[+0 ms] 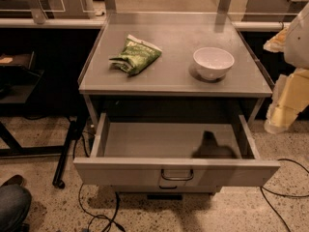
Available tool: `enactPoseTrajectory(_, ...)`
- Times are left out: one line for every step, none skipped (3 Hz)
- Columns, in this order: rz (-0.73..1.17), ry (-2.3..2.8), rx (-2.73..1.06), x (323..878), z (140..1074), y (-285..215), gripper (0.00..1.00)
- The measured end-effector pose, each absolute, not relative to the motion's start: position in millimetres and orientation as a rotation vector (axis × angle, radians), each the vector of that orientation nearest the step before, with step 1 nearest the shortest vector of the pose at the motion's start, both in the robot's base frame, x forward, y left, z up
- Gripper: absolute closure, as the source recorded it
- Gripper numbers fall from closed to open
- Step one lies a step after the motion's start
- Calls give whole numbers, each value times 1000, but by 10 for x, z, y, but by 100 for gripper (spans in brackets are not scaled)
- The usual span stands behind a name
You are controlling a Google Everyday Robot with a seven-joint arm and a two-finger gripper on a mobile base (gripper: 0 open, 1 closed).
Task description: Close top drawer
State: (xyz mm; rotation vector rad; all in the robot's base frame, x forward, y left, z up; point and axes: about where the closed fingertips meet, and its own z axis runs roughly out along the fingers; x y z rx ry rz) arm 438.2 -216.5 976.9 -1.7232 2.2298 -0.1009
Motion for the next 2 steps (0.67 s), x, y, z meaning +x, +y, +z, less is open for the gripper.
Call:
enactPoseTrajectory(-101, 2230, -1723, 4382, 9769, -2165, 0)
enactPoseTrajectory(-101, 2230, -1723, 4382, 9769, -2165, 15)
